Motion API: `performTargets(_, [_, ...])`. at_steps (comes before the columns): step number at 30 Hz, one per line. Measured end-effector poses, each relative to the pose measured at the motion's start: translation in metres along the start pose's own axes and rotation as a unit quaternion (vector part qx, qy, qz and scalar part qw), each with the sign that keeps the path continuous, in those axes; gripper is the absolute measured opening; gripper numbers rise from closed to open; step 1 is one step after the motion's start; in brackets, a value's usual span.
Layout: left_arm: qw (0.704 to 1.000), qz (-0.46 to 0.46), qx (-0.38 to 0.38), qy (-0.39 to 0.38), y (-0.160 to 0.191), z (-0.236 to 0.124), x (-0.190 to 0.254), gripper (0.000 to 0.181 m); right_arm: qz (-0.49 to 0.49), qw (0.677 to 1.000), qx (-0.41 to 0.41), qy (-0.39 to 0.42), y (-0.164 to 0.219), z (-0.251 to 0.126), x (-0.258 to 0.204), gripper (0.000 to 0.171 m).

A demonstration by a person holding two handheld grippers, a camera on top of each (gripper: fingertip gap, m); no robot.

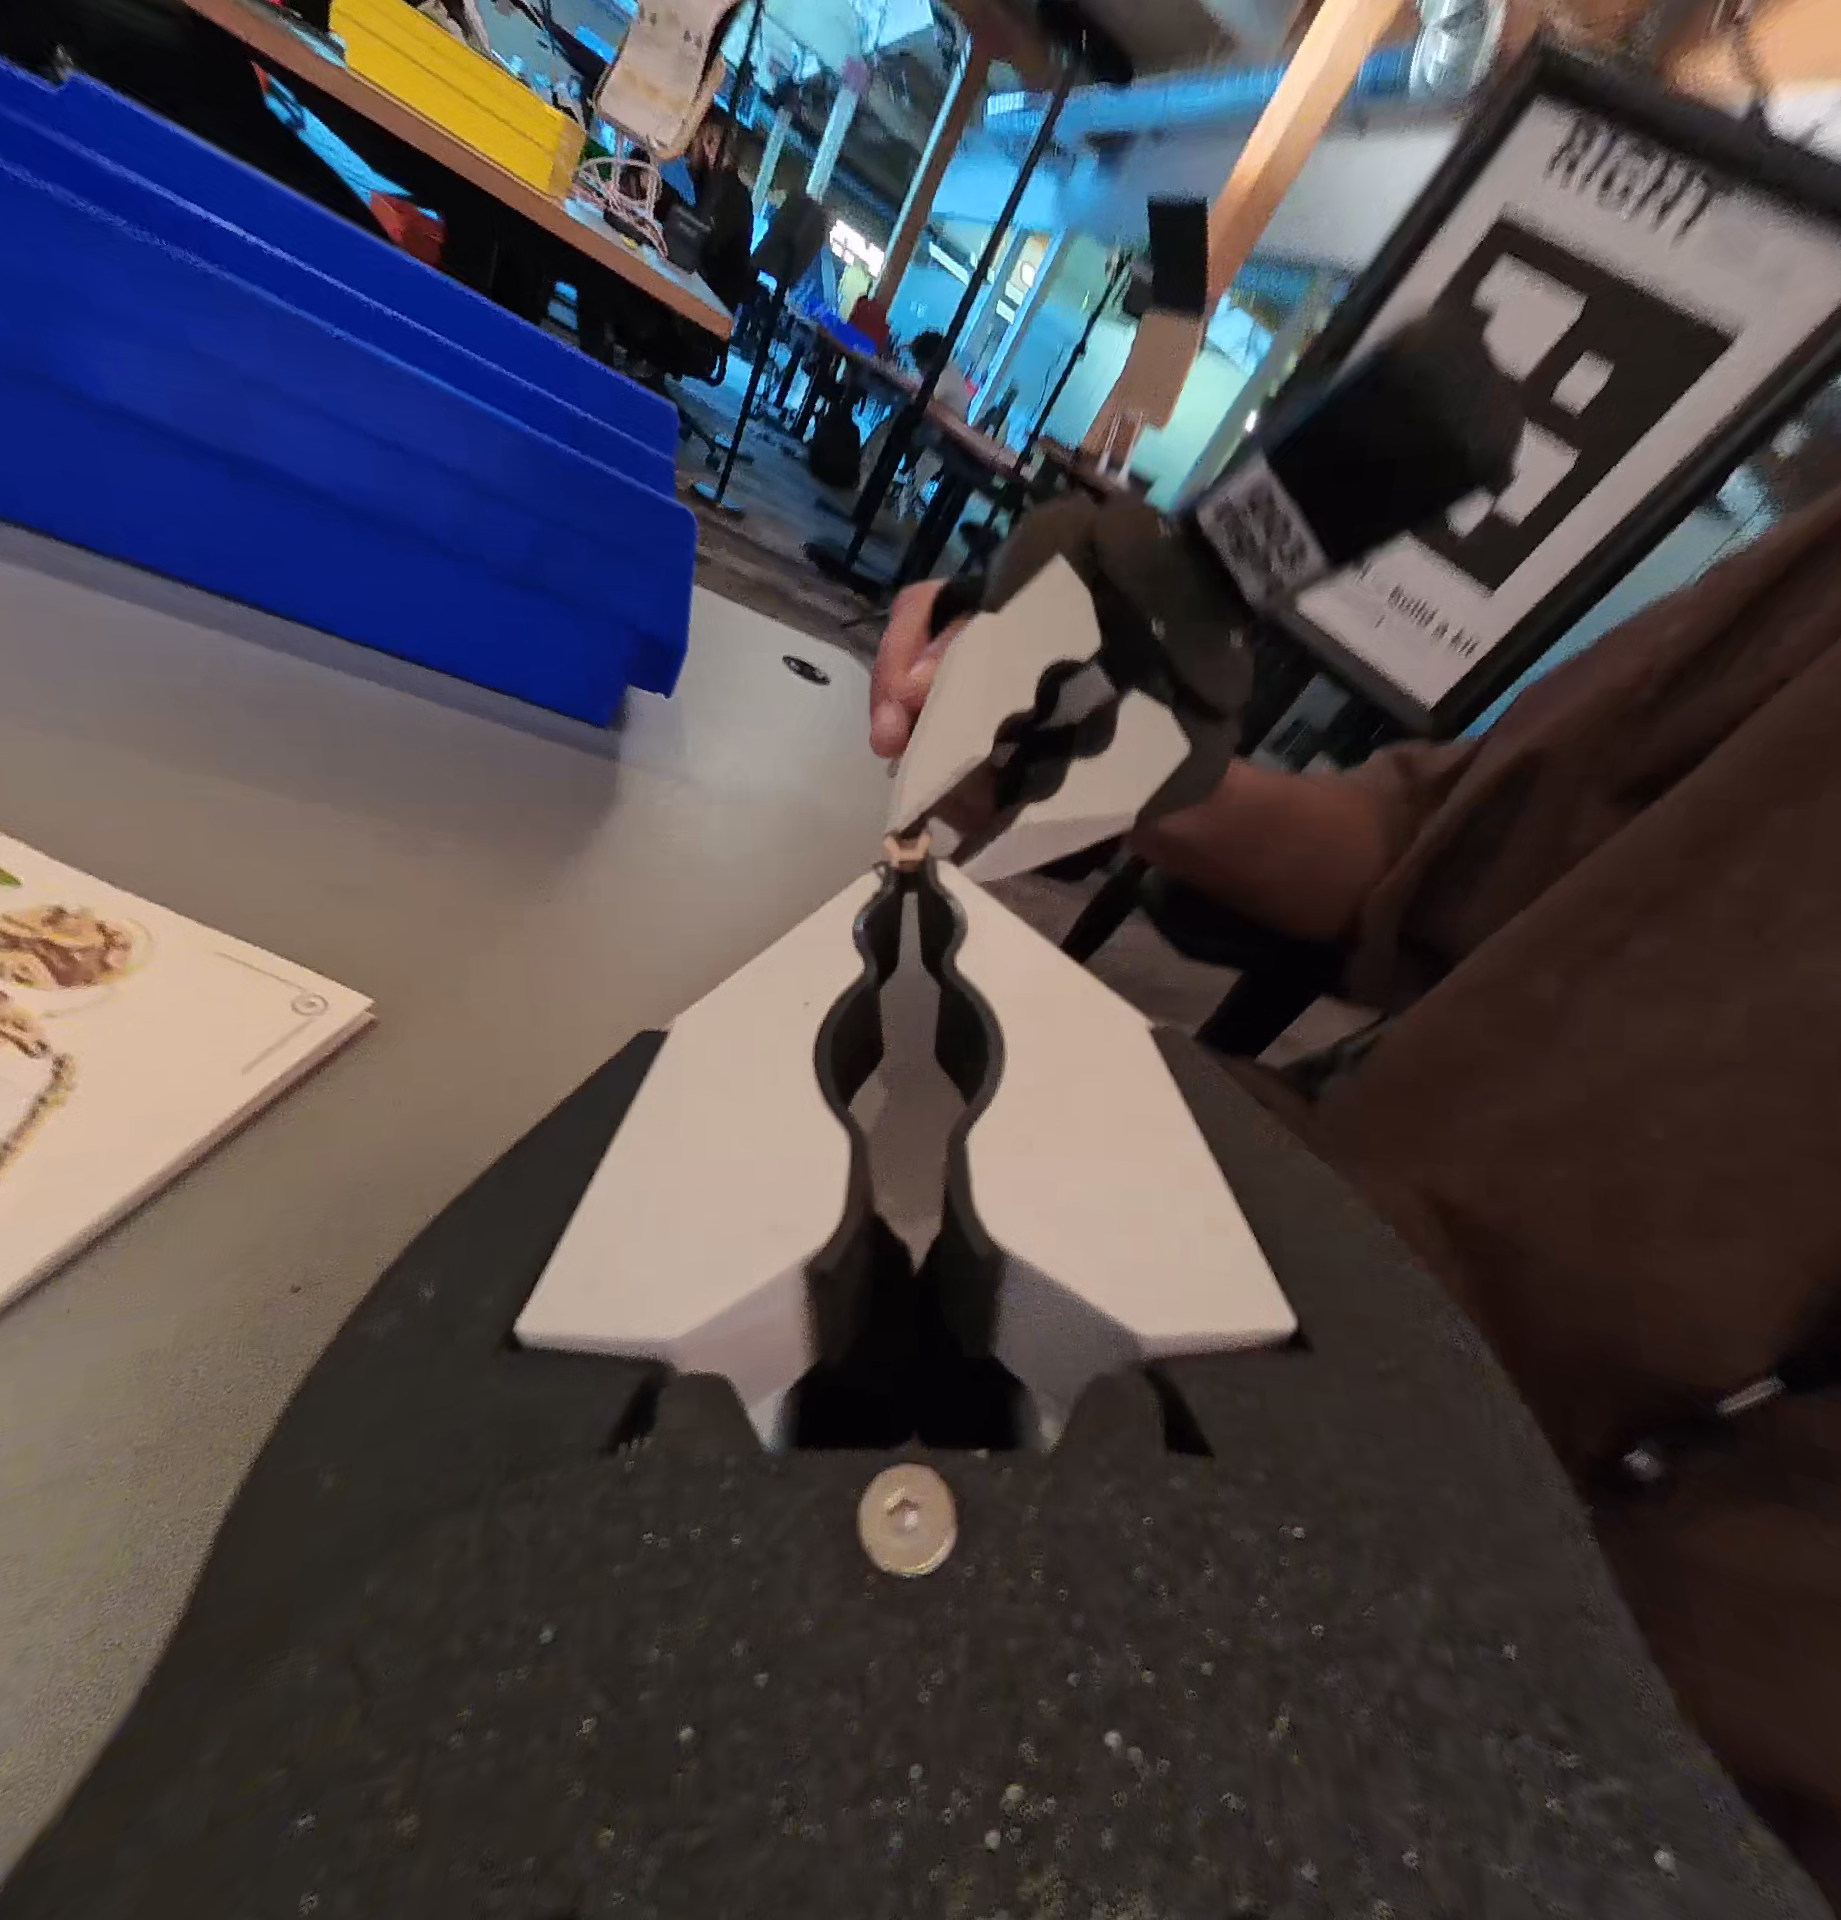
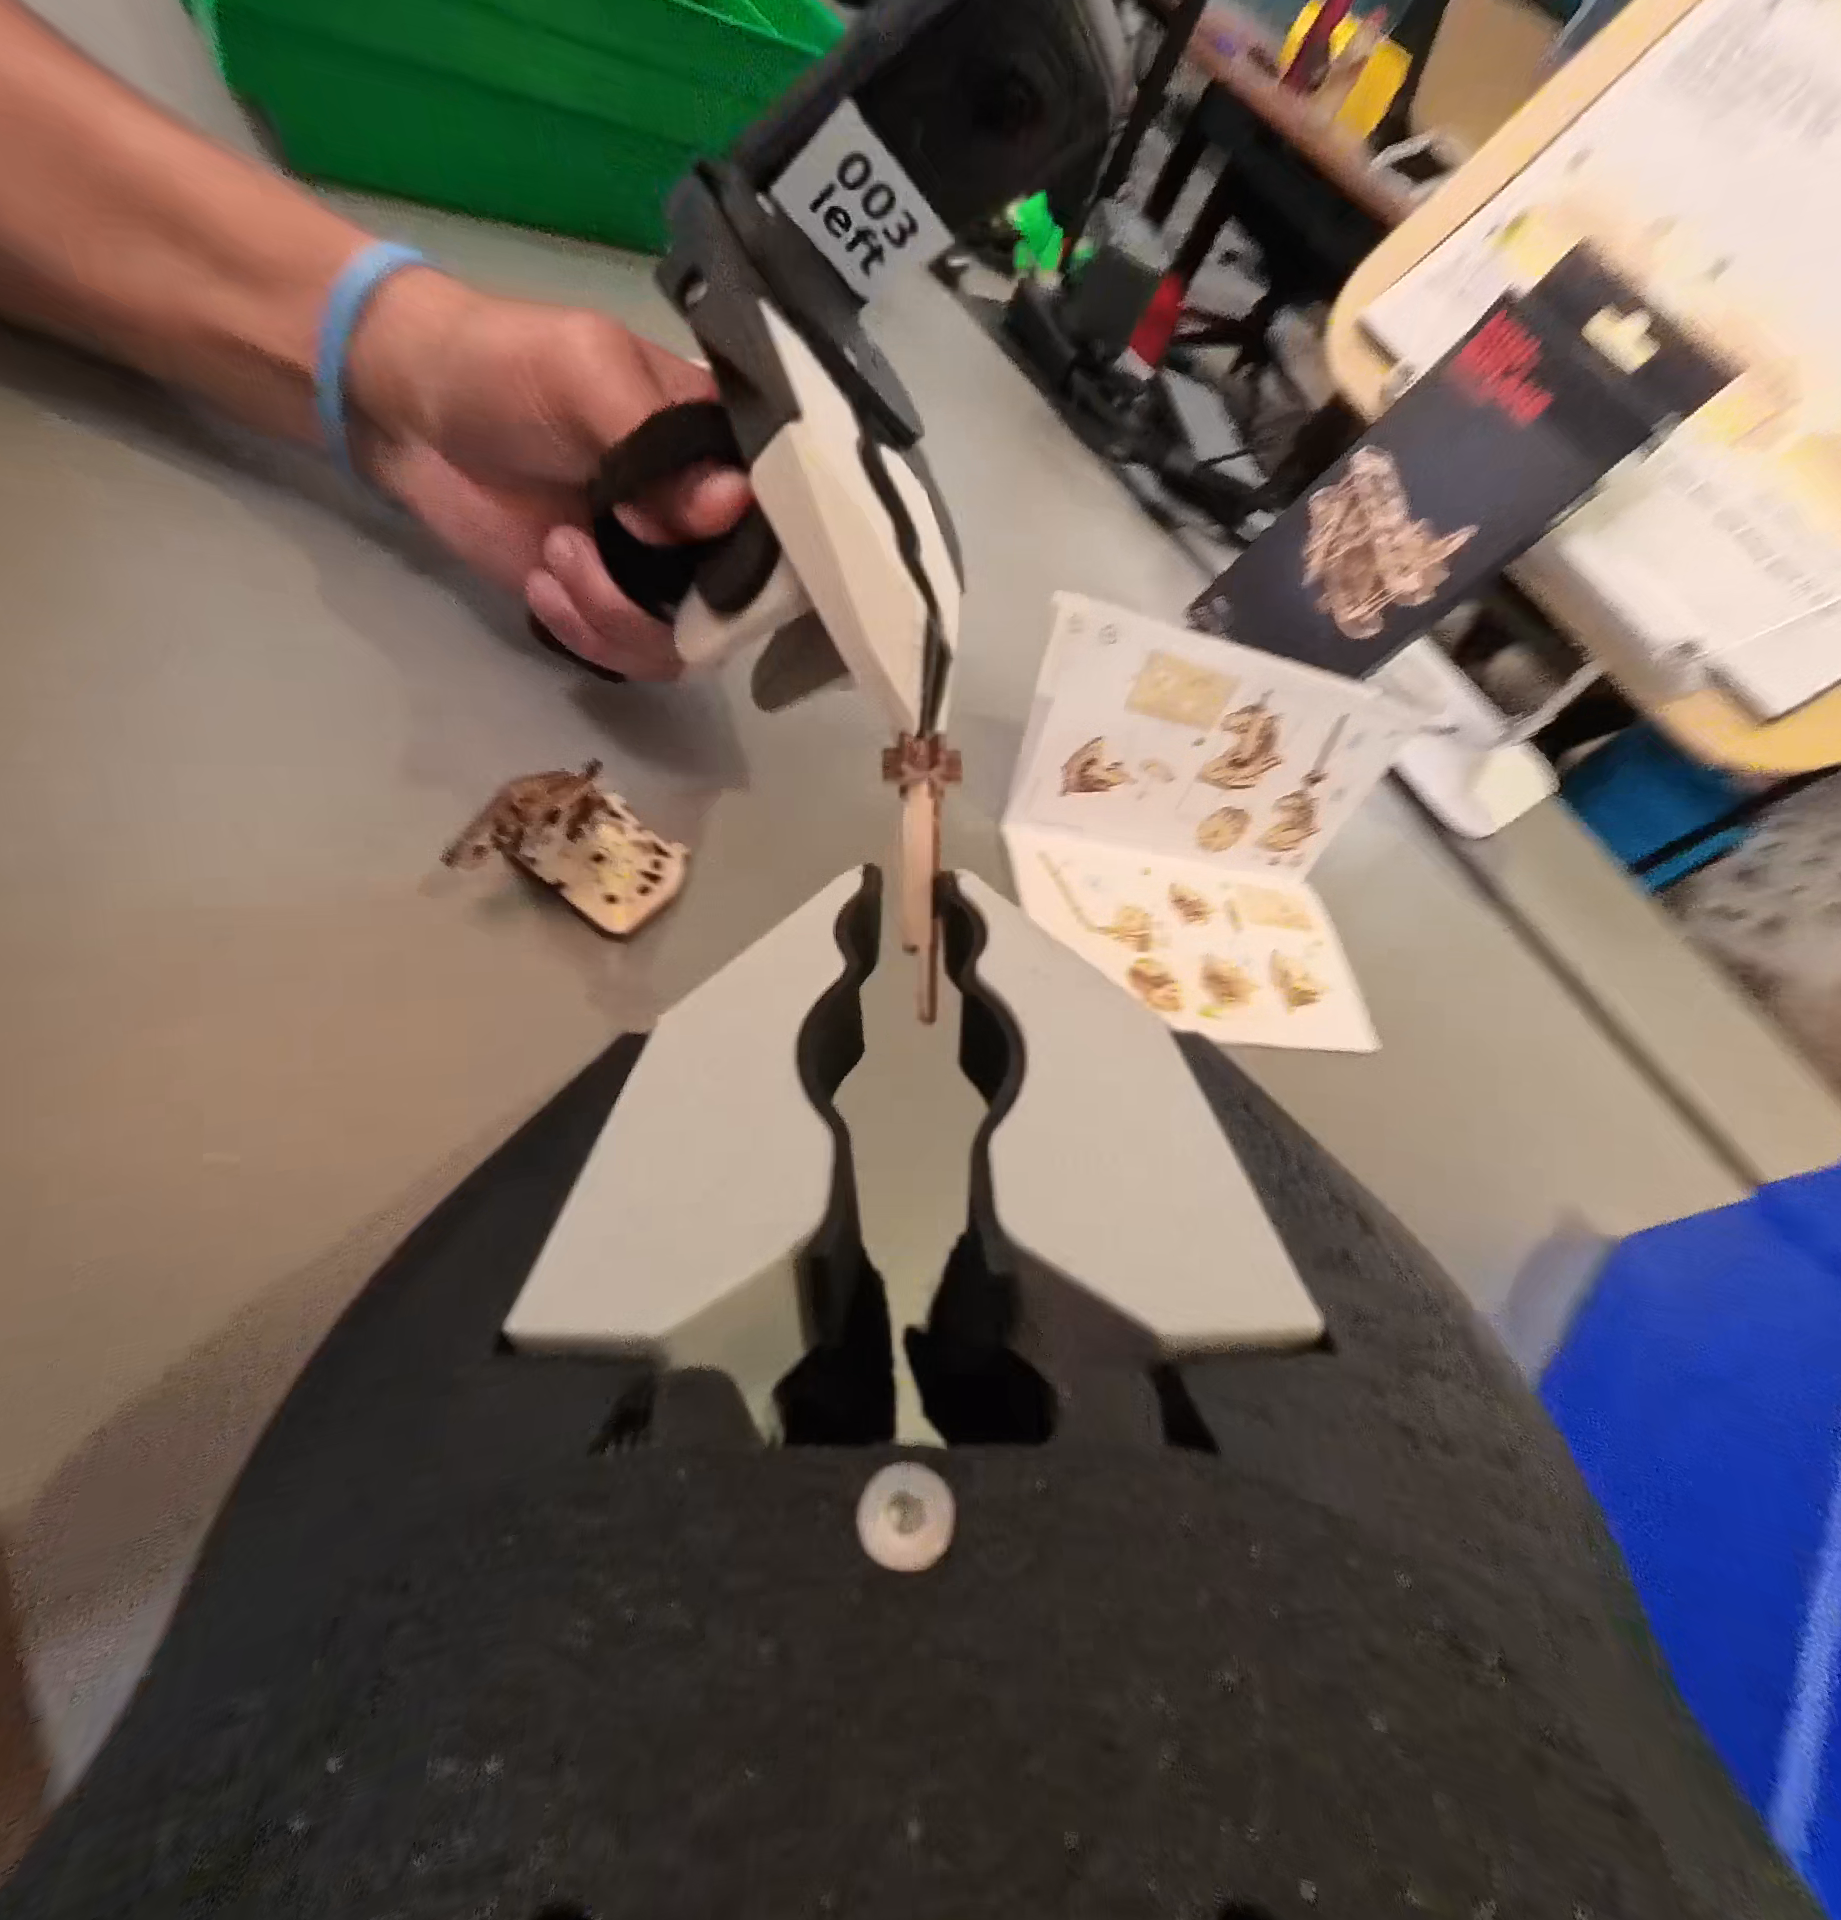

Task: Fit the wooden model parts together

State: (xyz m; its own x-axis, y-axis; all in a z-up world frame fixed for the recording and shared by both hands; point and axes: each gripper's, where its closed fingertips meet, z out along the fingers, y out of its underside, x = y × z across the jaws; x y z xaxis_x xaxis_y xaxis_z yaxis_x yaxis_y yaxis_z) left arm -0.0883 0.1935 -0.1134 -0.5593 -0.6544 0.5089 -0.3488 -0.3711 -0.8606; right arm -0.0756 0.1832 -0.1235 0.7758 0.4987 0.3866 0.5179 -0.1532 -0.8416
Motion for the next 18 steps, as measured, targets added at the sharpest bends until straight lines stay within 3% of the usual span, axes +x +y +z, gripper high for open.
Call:
performTargets(4, [0.994,-0.101,0.03,0.031,-0.008,-0.009,-0.007,0.001,-0.084,0.993,0.021,0.085,-0.004,-0.007,0.009,0.016])
performTargets(9, [0.985,-0.162,0.015,0.062,0.001,-0.015,-0.015,0.0,-0.065,0.996,0.01,0.06,0.001,-0.002,0.006,0.018])
performTargets(18, [0.976,-0.195,0.008,0.098,0.002,-0.016,-0.009,0.001,-0.073,0.996,0.007,0.048,0.002,0.002,0.003,0.002])
